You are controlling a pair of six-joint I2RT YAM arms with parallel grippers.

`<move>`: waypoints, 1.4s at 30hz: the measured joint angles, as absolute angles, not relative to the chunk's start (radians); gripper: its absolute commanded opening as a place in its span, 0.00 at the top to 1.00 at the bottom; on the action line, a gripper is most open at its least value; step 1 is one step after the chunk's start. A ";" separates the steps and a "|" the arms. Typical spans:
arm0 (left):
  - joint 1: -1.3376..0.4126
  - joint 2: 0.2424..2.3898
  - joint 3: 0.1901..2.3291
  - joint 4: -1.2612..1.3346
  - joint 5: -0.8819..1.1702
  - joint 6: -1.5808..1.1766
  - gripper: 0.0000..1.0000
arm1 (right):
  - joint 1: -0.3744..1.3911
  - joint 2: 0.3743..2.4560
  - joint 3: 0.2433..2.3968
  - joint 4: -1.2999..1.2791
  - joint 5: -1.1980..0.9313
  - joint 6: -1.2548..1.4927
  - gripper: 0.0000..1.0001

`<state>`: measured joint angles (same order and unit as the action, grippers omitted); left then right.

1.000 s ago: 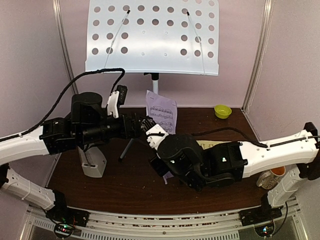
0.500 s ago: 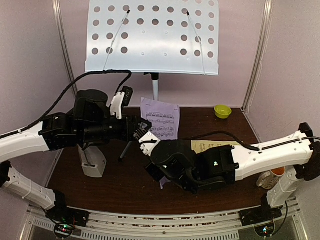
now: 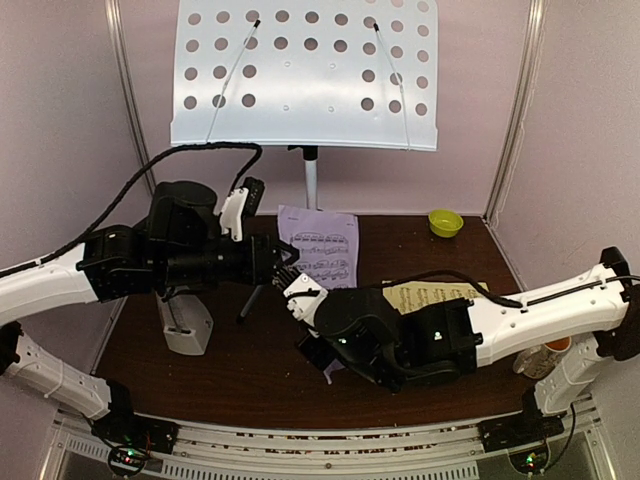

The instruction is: Set up the instrument practice props

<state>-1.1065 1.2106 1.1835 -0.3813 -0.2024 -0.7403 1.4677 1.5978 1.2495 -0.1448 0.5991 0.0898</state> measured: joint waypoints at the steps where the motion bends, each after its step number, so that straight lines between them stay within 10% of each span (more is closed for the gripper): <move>1: -1.106 1.211 1.184 -0.386 -0.201 -0.743 0.61 | 1.468 1.591 1.245 -0.141 0.598 0.086 1.00; 11: -1.102 1.247 1.183 -0.447 -0.198 -0.781 0.57 | 1.468 1.570 1.243 -0.105 0.575 0.073 1.00; 18: -1.093 1.267 1.183 -0.477 -0.181 -0.796 0.97 | 1.467 1.570 1.243 -0.104 0.572 0.073 1.00; 28: -1.089 1.156 1.102 -0.396 -0.136 -0.660 1.00 | 1.467 1.470 1.157 -0.105 0.472 0.096 0.12; 42: -1.085 0.900 0.985 -0.160 0.112 -0.313 1.00 | 1.288 0.945 0.757 0.026 0.240 0.300 0.00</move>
<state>-1.0851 0.9001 0.9852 -0.1604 0.1116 -0.3130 1.2884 0.9455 0.7570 0.0257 0.2398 0.3004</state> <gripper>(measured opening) 0.004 0.999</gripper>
